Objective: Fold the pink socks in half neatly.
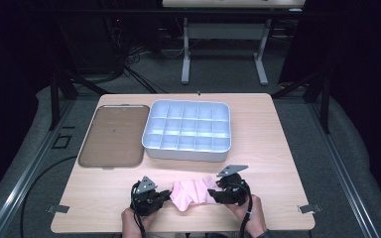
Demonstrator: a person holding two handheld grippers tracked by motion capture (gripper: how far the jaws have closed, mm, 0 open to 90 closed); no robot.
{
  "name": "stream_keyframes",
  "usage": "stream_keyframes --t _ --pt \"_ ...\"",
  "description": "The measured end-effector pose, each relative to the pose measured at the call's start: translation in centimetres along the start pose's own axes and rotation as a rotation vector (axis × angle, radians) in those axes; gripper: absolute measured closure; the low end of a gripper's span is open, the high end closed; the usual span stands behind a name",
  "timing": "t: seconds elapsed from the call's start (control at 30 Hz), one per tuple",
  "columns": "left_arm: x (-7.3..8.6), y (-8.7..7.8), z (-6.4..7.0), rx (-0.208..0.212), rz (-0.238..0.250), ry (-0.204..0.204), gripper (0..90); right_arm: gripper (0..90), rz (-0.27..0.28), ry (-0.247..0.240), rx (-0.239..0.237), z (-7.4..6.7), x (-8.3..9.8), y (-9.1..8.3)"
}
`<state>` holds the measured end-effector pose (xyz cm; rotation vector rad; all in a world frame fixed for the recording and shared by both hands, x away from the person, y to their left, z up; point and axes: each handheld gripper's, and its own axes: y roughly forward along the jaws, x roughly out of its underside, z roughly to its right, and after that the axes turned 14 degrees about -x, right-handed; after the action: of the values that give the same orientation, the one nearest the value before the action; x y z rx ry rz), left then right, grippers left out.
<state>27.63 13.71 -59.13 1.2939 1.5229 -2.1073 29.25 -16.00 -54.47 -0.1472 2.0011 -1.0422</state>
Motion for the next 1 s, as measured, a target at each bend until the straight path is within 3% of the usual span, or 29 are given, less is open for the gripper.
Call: stream_keyframes --t 0.13,0.23,0.4,0.7,0.9,1.0 --pt "0.0 0.0 0.0 -0.001 0.0 -0.001 85.0 54.2 0.014 0.045 0.031 1.0 0.5 -0.6" --pt "0.0 0.0 0.0 -0.001 0.0 -0.005 85.2 55.6 -0.005 0.081 0.055 1.9 1.1 -0.8" --pt "0.0 0.0 0.0 -0.002 0.0 -0.005 85.5 57.0 -0.008 0.105 0.055 2.4 1.3 -0.1" --pt "0.0 0.0 0.1 -0.008 0.004 -0.001 85.9 63.4 -0.029 0.109 0.059 2.7 1.3 0.7" --pt "0.0 0.0 0.1 -0.003 -0.001 -0.006 85.8 76.5 -0.024 0.095 0.072 2.6 1.3 0.8" --pt "0.0 0.0 0.1 -0.003 -0.001 -0.005 85.8 82.7 -0.014 0.103 0.045 2.5 1.4 0.9"
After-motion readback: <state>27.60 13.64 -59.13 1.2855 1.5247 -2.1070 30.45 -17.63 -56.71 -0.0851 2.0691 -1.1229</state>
